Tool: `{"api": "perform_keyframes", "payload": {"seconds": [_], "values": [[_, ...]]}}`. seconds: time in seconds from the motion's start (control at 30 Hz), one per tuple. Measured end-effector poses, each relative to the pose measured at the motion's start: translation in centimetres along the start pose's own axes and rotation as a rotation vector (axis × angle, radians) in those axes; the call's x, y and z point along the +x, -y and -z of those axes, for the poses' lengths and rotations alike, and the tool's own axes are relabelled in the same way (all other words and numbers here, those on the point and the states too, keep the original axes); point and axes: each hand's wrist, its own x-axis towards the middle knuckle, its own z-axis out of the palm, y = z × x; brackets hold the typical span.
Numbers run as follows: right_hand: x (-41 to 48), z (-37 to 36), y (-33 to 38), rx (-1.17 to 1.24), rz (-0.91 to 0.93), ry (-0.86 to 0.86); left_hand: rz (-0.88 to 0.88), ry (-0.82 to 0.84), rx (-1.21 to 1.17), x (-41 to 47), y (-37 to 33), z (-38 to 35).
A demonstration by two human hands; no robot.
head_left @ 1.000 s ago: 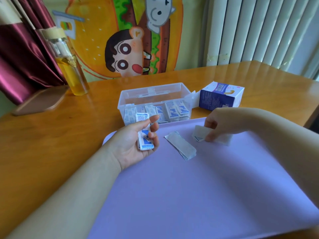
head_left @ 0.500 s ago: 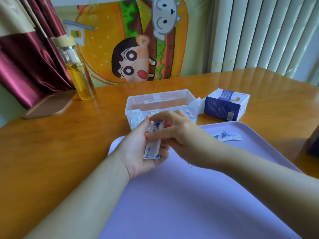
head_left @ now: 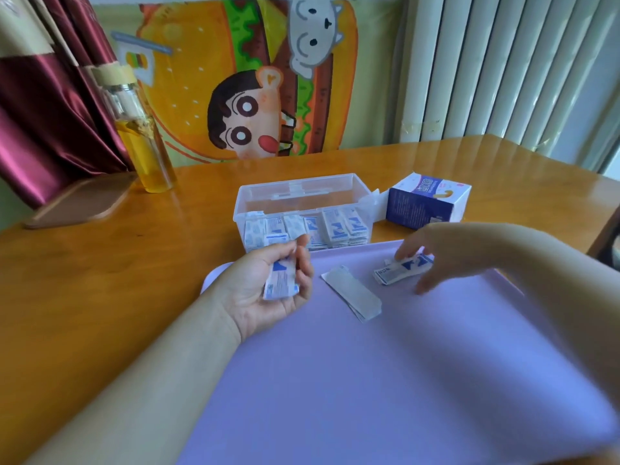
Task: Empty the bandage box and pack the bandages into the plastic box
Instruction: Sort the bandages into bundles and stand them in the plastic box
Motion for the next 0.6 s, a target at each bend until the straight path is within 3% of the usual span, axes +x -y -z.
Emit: {"api": "perform_keyframes", "payload": {"seconds": [0.33, 0.47, 0.53, 0.6], "values": [[0.9, -0.9, -0.5, 0.225, -0.009, -0.04, -0.006, -0.027, -0.044, 0.3, -0.1, 0.4], [0.3, -0.1, 0.0, 0.332, -0.059, -0.213, -0.045, -0.037, 0.011, 0.4, -0.1, 0.5], [-0.3, 0.5, 1.7, 0.462, -0.032, -0.299, -0.081, -0.017, 0.11, 0.4, 0.0, 0.4], [-0.9, 0.7, 4.4, 0.653, 0.072, -0.257, -0.125, 0.047, 0.187, 0.3, 0.3, 0.1]]}}
